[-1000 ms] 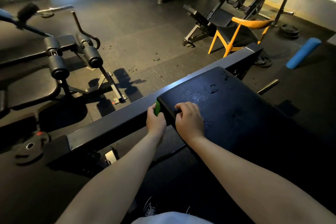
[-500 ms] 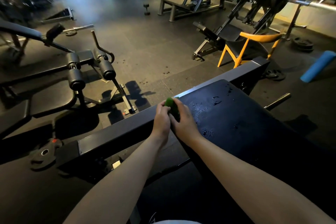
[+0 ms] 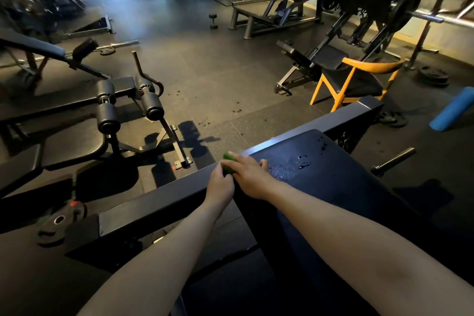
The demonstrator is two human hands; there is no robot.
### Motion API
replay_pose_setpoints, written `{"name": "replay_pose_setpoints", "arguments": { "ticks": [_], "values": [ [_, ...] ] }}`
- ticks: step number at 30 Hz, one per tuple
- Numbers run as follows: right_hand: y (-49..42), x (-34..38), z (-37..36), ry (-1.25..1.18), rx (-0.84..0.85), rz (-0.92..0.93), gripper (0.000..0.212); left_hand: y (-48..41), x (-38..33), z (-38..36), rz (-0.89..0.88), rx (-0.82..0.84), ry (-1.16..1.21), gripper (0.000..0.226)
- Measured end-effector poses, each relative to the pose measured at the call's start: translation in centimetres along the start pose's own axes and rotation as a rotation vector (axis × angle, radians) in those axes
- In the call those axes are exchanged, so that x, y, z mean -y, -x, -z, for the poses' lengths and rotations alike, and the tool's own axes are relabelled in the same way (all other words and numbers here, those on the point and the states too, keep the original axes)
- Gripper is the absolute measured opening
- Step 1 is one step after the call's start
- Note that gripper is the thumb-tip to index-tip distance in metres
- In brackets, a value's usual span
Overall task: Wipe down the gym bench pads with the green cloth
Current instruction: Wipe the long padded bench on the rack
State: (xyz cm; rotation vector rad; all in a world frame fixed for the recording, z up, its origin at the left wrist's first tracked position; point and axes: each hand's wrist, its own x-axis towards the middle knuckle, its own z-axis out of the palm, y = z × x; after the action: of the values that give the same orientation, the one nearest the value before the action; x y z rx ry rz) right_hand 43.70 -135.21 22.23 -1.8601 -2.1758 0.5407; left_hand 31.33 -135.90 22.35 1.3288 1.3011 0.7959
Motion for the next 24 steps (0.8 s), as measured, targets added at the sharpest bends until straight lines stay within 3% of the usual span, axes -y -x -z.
{"name": "replay_pose_setpoints", "arguments": {
  "ticks": [7,12,19,21,24],
  "values": [
    [-0.3,-2.8,1.0,0.17,-0.044,0.017,0.049,-0.2,2.4,-1.5,-0.047,0.037,-0.278,0.075],
    [-0.3,-6.2,1.7,0.149,-0.184,-0.15,0.041,-0.5,3.8,-1.8,-0.107,-0.014,-0.502,0.077],
    [0.0,-10.4,4.7,0.143,-0.26,-0.519,0.045,-0.7,3.9,-1.6,-0.128,-0.001,-0.541,0.076],
    [0.0,-9.5,4.8,0.064,-0.274,-0.501,0.045,-0.6,4.0,-1.6,-0.124,-0.003,-0.539,0.075],
    [-0.5,-5.6,3.5,-0.078,-0.263,-0.261,0.051,-1.1,3.8,-1.7,-0.129,-0.015,-0.548,0.074]
  ]
}}
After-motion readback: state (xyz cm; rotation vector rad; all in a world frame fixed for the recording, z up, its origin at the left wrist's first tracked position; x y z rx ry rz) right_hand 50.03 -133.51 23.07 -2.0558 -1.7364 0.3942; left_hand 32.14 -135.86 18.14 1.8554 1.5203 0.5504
